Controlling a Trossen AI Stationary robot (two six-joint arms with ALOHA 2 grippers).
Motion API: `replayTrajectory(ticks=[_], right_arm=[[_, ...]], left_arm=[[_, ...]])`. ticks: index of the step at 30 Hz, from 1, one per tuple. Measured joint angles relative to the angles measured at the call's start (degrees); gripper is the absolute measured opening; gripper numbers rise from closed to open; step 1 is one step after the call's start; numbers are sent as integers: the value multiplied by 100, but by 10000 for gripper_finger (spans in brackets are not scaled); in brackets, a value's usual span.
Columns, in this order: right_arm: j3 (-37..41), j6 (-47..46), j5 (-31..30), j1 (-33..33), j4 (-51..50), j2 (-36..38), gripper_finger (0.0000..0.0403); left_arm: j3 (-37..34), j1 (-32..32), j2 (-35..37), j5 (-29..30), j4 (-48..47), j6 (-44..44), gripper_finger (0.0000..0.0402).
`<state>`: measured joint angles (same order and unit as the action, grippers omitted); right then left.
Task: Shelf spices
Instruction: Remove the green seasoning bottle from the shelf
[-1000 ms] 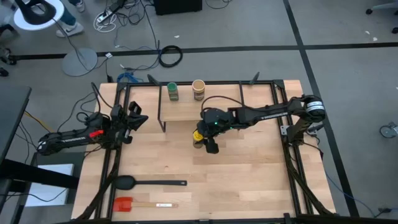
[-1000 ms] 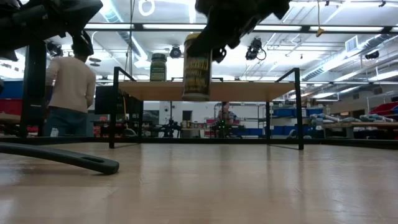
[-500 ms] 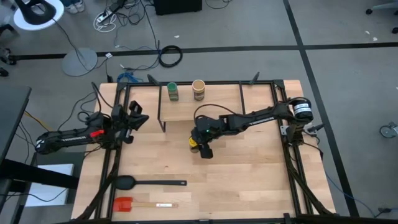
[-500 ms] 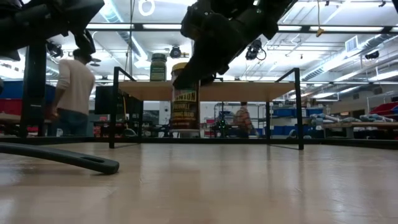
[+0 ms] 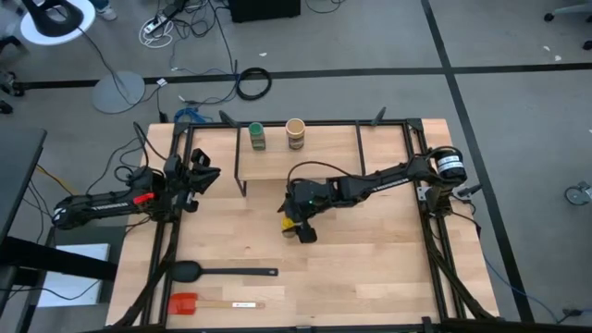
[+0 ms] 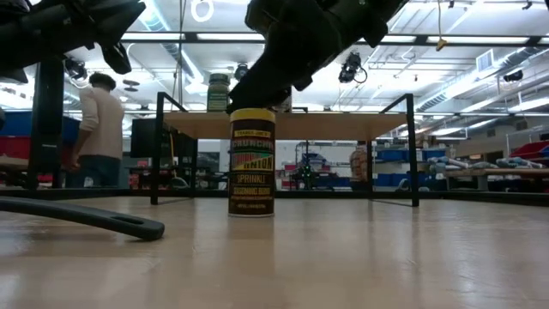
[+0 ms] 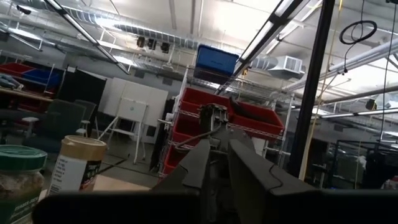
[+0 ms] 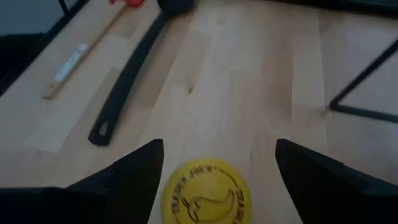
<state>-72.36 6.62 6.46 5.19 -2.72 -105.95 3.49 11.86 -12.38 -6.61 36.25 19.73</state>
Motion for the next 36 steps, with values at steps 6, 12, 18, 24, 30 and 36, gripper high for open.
replayTrajectory(ticks=[6, 12, 18, 24, 30, 36], right_arm=[[0, 108, -160, 7, 67, 44, 319], [-256, 421, -517, 12, -116, 399, 320], [-655, 810, -836, 18, -309, 1046, 321], [-1000, 1210, -1148, 39, -880, 1929, 326], [-1014, 1504, -1311, 145, -895, 2946, 330], [-1016, 1464, -1607, 336, -906, 3597, 325]], left_arm=[[0, -2, 0, 210, -4, 0, 63], [129, -1, -42, 1160, -243, -10, 79], [787, 0, -540, 1828, -1178, -362, 159], [1891, 0, -1489, 2312, -2296, -1265, 268], [3073, 15, -2660, 2647, -3636, -2083, 351], [3923, 39, -3624, 2951, -4267, -2421, 369]])
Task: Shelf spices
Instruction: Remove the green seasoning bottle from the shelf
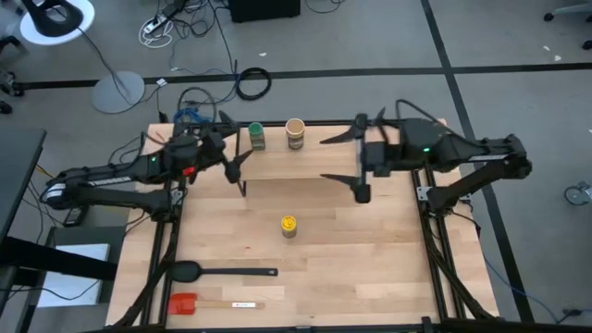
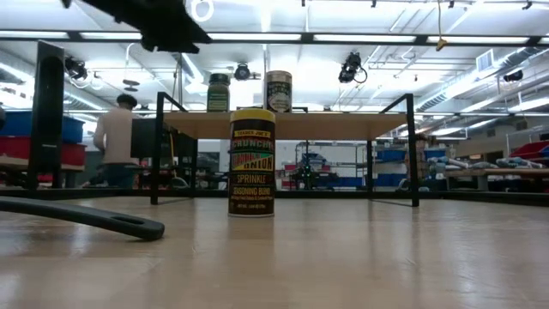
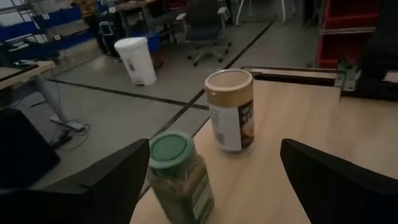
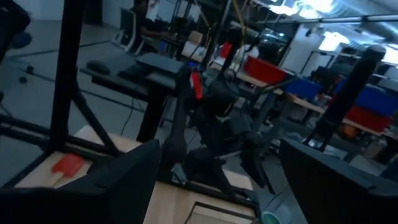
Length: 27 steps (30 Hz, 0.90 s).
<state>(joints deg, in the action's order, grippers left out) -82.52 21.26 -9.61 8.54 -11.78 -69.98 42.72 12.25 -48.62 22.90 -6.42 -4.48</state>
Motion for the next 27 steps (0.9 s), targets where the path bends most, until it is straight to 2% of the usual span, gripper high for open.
replayTrajectory(ticks=[6, 10, 16, 22, 27], right_arm=[[2, 9, -155, 231, -118, 146, 320], [2, 94, -320, 330, -332, 113, 318], [4, 286, -711, 420, -548, -11, 318], [7, 289, -717, 421, -508, -23, 318], [7, 291, -729, 421, -447, -10, 318]], left_arm=[[278, 478, -635, 70, -297, 170, 370], [275, 846, -877, -375, -302, 493, 370], [275, 1043, -1003, -452, -234, 622, 370], [271, 1260, -1205, -475, -200, 617, 370], [271, 1401, -1573, -785, 22, 618, 370]])
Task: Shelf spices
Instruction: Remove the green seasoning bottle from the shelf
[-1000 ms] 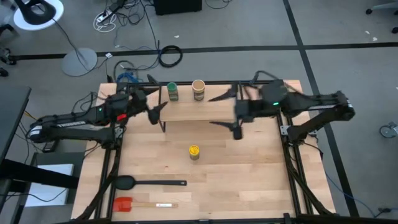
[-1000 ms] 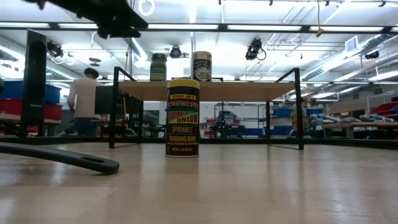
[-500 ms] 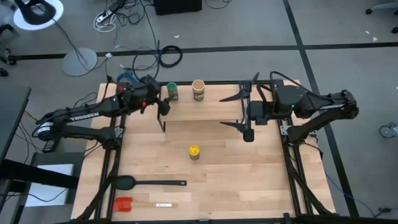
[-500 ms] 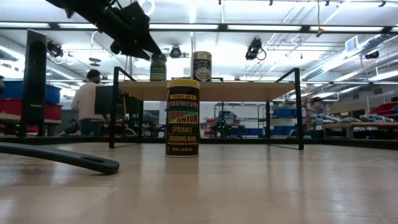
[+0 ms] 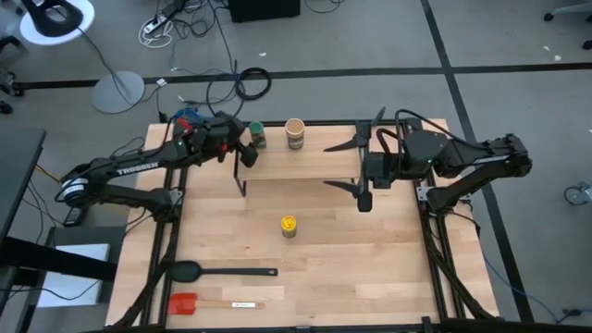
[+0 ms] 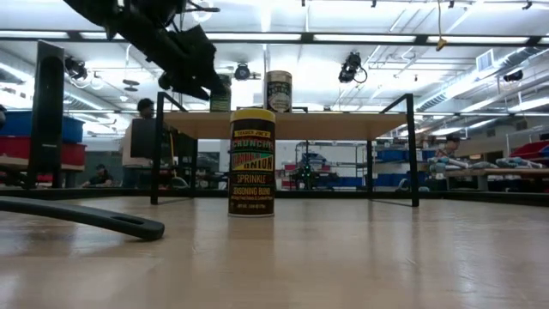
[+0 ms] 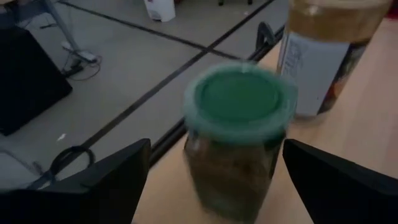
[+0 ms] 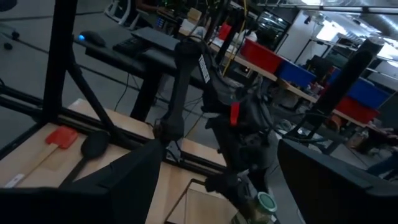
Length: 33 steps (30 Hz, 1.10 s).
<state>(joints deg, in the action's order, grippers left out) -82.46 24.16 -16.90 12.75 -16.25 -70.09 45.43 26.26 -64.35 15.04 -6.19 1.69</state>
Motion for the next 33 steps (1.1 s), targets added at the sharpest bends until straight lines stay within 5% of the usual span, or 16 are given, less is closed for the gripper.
replayTrajectory(ticks=[8, 19, 33], right_arm=[[0, 2, -156, -20, -19, -2, 318], [0, 2, -328, -22, -58, -2, 318], [0, 2, -326, -22, -56, -2, 318]], left_arm=[[2, 74, -450, -136, 398, 4, 336], [2, 74, -543, -339, 678, 10, 205], [-4, -34, -308, -875, 1077, 177, 196]])
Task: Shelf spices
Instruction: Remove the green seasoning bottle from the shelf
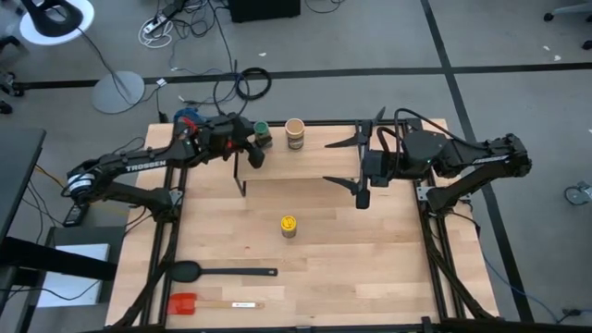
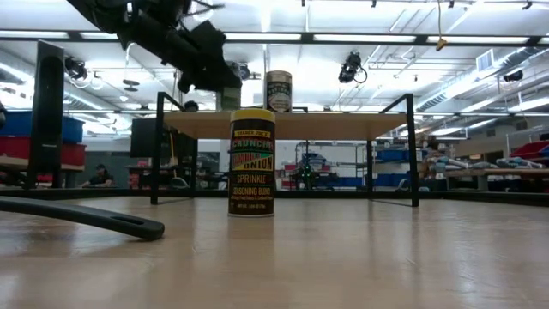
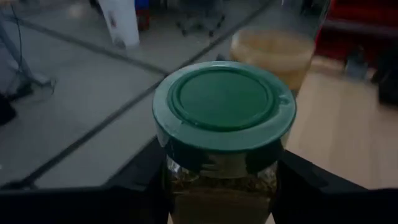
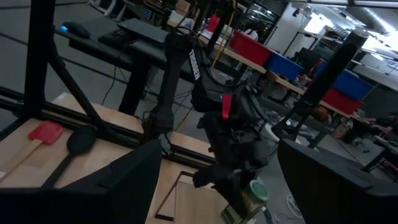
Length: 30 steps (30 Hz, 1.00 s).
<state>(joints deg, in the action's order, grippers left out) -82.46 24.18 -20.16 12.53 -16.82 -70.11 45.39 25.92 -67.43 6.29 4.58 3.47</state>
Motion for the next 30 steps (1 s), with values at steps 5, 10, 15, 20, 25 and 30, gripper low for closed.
replayTrajectory(ticks=[5, 10, 15, 20, 25, 30], right_arm=[[0, 111, 0, 0, 70, 0, 318], [0, 430, -282, 0, 232, 0, 318], [0, 481, -525, -2, 378, 0, 318], [2, 648, -577, -2, 505, 0, 318], [2, 649, -577, -2, 609, 0, 318], [2, 647, -577, -2, 616, 0, 316]], left_arm=[[4, -141, 450, -289, 163, 174, 195], [12, -604, 716, -923, 66, 271, 195], [4, -1395, 471, -564, -355, 180, 195], [-39, -2122, 27, -183, 440, 152, 195], [-52, -2624, -784, -141, 1379, 140, 195], [-52, -2931, -1623, -89, 2352, 107, 195]])
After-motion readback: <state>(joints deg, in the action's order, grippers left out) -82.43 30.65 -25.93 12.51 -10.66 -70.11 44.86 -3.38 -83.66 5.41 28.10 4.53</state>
